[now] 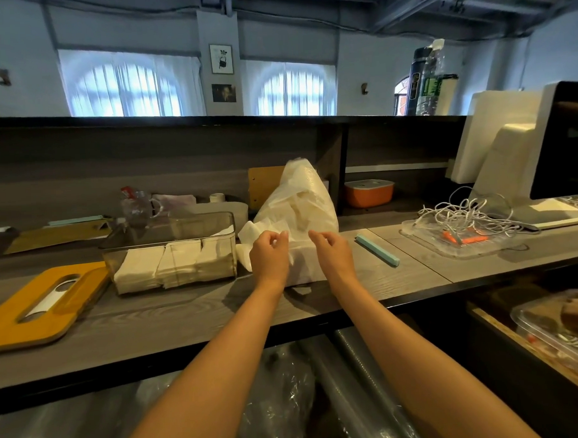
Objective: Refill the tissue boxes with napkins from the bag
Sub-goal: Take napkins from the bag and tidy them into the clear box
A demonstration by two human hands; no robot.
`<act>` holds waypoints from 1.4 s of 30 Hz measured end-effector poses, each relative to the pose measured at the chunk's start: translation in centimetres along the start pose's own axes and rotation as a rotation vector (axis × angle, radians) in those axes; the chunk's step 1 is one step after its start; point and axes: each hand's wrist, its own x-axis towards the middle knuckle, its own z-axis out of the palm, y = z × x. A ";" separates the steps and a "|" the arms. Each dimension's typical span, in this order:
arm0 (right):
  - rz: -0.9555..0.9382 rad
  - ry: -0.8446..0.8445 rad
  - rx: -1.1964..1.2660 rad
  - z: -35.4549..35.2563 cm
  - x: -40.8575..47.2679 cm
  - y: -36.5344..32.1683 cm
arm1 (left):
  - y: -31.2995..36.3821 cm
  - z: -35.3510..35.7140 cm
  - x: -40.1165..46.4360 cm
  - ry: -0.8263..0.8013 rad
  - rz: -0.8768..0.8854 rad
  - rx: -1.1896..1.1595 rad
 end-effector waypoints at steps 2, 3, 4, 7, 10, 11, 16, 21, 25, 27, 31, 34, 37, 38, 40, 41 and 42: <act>-0.011 -0.012 -0.007 0.0 0.0 0.0 | 0.0 -0.2 0.1 0.028 -0.032 -0.031; -0.013 -0.017 -0.010 -0.1 0.0 0.0 | 0.1 -0.3 0.2 0.041 -0.054 -0.057; -0.011 -0.018 -0.007 -0.1 0.0 -0.1 | 0.0 -0.4 0.2 0.045 -0.072 -0.082; -0.002 -0.034 -0.016 -0.1 -0.2 -0.1 | 0.1 -0.2 0.0 -0.041 -0.059 -0.086; -0.010 -0.058 -0.037 0.0 -0.2 -0.1 | 0.2 0.2 -0.1 -0.057 -0.023 -0.034; -0.008 -0.038 -0.028 -0.1 -0.2 -0.1 | 0.2 0.1 -0.1 -0.032 -0.028 -0.018; 0.003 -0.060 -0.029 0.0 -0.2 -0.2 | 0.2 -0.1 0.0 -0.023 -0.011 -0.036; -0.035 -0.048 0.034 -0.2 -0.4 -0.3 | -0.4 0.1 0.1 -0.057 -0.010 0.056; -0.073 -0.130 -0.072 0.0 -0.7 0.0 | -0.7 0.0 0.4 -0.052 -0.057 0.028; -0.040 -0.057 -0.046 -0.2 -0.6 -0.1 | -0.5 0.0 0.5 -0.092 -0.066 -0.070; 0.029 0.107 0.111 -1.0 -0.3 -0.3 | -0.4 -0.2 0.1 -0.377 -0.084 -0.228; 0.023 0.077 0.170 -1.1 -0.5 -0.5 | -0.4 -0.5 -0.1 -0.444 -0.084 -0.255; -0.035 0.055 0.114 -1.3 -0.4 -0.5 | -0.4 -0.8 0.1 -0.457 -0.152 -0.340; -0.051 0.048 0.090 -1.4 -0.4 -0.4 | -0.3 -0.8 0.1 -0.453 -0.179 -0.339; -0.050 0.006 0.064 -1.6 -0.1 -0.3 | -0.3 -0.7 0.4 -0.449 -0.229 -0.354; -0.046 -0.026 0.047 -1.7 0.1 -0.2 | -0.4 -0.6 0.6 -0.453 -0.244 -0.363; -0.052 -0.058 0.013 -1.7 0.3 -0.3 | -0.5 -0.6 0.7 -0.461 -0.254 -0.368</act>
